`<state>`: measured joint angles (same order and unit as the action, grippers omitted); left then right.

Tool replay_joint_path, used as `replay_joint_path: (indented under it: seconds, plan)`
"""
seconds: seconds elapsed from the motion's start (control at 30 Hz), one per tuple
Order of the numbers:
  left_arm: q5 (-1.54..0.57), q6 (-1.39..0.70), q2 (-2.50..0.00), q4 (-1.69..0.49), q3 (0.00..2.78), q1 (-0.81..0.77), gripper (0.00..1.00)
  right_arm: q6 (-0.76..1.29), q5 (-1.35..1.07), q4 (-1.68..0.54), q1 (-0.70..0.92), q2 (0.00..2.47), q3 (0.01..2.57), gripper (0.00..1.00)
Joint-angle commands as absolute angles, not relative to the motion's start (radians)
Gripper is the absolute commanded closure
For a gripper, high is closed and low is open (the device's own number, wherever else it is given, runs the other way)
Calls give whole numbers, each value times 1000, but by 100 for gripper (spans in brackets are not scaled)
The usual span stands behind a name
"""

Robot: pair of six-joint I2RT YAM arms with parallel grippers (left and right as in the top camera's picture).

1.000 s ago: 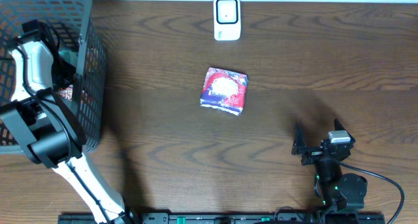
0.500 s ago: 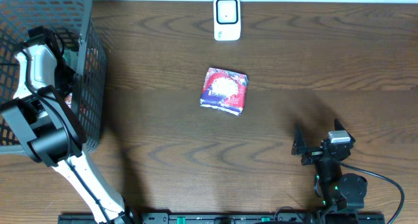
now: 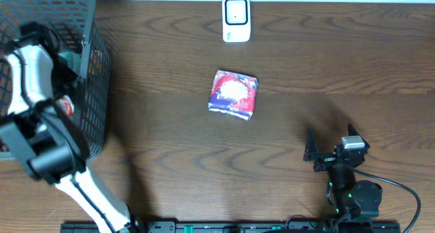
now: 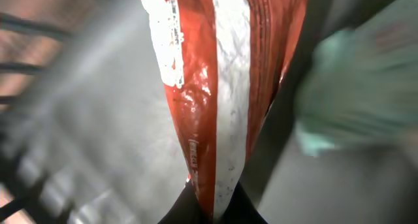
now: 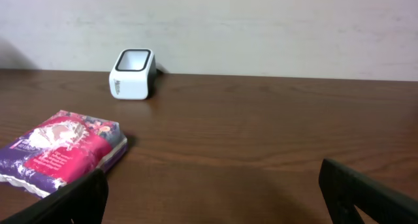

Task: Scan the item barcode
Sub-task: 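Grasp the orange-red snack bar with the left gripper and lift, then carry the snack bar past the scanner and place it beside the pink pack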

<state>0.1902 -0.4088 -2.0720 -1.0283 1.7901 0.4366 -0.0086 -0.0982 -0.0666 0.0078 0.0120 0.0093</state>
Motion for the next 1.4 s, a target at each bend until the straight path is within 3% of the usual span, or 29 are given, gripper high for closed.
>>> replay_joint_path:
  seconds: [0.0, 0.3, 0.5, 0.63, 1.0, 1.23, 1.37]
  plan:
    - [199, -497, -1860, -1001, 1803, 442, 93, -16, -96, -68, 1, 7, 6, 1]
    - [165, -633, -1534, -902, 1803, 442, 92, -16, -96, -67, 1, 7, 6, 1]
    - [-267, -660, -1407, -753, 1803, 422, 93, -16, -96, -67, 1, 7, 6, 1]
    - [-432, -630, -1372, -617, 1803, 289, 93, -16, -96, -68, 1, 7, 6, 1]
    - [-426, -237, -1493, -751, 1803, -148, 92, -16, -96, -68, 1, 7, 6, 1]
    - [-184, -107, -1666, -913, 1802, -262, 93, -16, -96, -68, 1, 7, 6, 1]
    - [-170, -108, -1771, -991, 1802, -279, 93, -16, -96, -67, 1, 7, 6, 1]
